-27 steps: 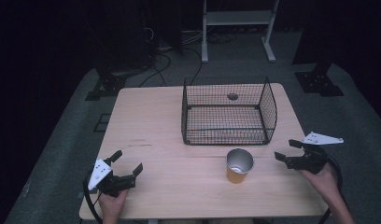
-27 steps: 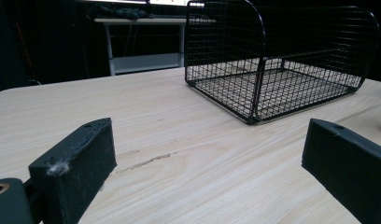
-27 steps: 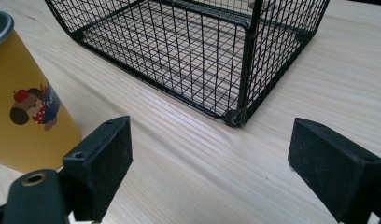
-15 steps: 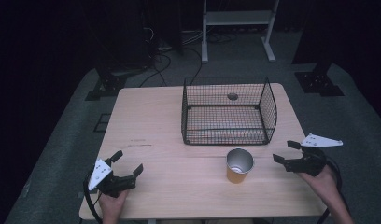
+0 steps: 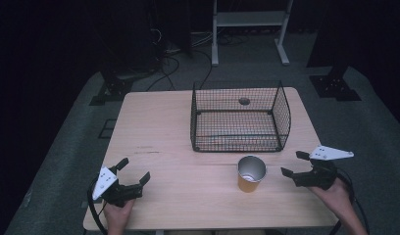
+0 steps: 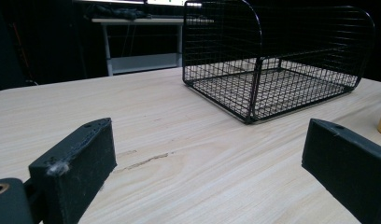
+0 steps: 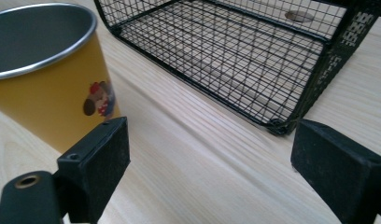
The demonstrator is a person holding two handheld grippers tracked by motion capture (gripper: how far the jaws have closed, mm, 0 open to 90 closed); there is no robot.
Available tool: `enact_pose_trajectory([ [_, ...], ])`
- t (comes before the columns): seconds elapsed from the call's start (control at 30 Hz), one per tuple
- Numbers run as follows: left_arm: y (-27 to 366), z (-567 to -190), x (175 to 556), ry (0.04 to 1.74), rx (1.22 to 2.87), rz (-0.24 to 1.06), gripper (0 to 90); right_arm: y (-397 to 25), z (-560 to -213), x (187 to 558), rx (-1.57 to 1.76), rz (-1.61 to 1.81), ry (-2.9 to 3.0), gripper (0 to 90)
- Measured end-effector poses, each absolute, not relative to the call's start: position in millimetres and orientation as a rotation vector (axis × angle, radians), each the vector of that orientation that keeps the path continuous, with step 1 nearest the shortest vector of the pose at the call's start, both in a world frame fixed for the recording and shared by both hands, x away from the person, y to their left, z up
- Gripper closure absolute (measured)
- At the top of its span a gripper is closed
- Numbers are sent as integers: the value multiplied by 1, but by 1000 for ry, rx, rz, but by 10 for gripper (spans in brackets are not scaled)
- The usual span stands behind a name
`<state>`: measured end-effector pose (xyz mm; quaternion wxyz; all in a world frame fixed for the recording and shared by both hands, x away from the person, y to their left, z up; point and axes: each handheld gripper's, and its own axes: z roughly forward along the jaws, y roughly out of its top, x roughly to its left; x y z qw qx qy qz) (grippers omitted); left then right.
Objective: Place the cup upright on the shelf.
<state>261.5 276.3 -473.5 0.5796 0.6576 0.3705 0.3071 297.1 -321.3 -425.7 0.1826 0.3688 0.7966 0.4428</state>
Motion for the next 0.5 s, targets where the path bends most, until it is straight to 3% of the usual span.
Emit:
enact_pose_trajectory([
  [0.5,276,-473,261,866,1539,720,22,-312,-427,281,984,1269,2281,92],
])
